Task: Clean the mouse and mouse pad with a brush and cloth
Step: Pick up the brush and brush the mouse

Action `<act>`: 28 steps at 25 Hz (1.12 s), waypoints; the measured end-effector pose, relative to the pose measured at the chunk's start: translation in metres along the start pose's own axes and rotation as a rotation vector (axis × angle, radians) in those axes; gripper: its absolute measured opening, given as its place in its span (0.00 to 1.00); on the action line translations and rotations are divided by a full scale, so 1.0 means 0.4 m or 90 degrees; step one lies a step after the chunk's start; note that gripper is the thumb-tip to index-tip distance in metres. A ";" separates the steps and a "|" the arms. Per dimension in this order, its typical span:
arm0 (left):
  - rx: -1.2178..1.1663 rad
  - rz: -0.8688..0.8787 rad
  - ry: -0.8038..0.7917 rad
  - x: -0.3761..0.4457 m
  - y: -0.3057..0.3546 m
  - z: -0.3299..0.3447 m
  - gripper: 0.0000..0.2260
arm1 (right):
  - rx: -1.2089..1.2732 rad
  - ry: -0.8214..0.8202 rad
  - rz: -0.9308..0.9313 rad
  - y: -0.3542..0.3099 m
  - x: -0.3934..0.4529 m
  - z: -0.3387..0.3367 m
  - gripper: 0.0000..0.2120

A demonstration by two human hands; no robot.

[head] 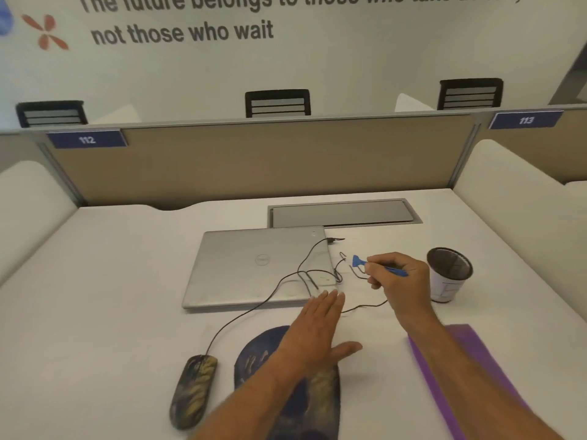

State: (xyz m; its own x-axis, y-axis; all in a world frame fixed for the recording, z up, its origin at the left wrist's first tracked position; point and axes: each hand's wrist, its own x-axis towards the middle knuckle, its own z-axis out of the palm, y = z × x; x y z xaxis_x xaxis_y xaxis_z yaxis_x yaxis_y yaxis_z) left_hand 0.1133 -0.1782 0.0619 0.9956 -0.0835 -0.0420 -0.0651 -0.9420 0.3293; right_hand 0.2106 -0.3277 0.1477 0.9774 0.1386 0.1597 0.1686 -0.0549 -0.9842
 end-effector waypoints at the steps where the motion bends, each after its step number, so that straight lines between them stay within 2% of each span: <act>1: -0.011 -0.008 0.024 -0.026 -0.031 -0.027 0.41 | 0.007 0.000 0.013 -0.002 -0.018 0.027 0.04; 4: -0.051 -0.048 0.085 -0.125 -0.151 -0.094 0.40 | 0.020 -0.033 0.050 -0.008 -0.080 0.115 0.05; 6: -0.101 -0.113 0.091 -0.201 -0.246 -0.121 0.39 | 0.020 -0.074 0.082 -0.008 -0.125 0.185 0.04; 9: -0.235 -0.224 0.114 -0.305 -0.371 -0.134 0.40 | 0.018 -0.134 0.147 -0.006 -0.196 0.283 0.02; 12: -0.332 -0.258 0.140 -0.415 -0.476 -0.114 0.42 | -0.037 -0.181 0.181 -0.001 -0.257 0.364 0.01; 15: -0.345 -0.220 0.095 -0.506 -0.544 -0.073 0.38 | -0.115 -0.205 0.185 0.008 -0.303 0.417 0.03; 22: -0.134 -0.065 0.040 -0.541 -0.574 -0.036 0.60 | -0.272 -0.238 0.107 0.042 -0.357 0.483 0.06; 25: -0.068 -0.036 0.058 -0.542 -0.576 -0.025 0.63 | -0.323 -0.249 0.095 0.051 -0.373 0.498 0.08; 28: -0.039 -0.029 0.065 -0.542 -0.574 -0.021 0.62 | -0.330 -0.251 0.114 0.055 -0.381 0.504 0.09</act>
State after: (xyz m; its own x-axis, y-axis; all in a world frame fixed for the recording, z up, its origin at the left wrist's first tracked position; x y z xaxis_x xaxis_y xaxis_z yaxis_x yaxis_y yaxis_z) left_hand -0.0869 0.0591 0.0033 0.9993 -0.0051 0.0366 -0.0188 -0.9222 0.3863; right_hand 0.0396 -0.1508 0.0859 0.8927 0.4285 -0.1394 0.1443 -0.5649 -0.8125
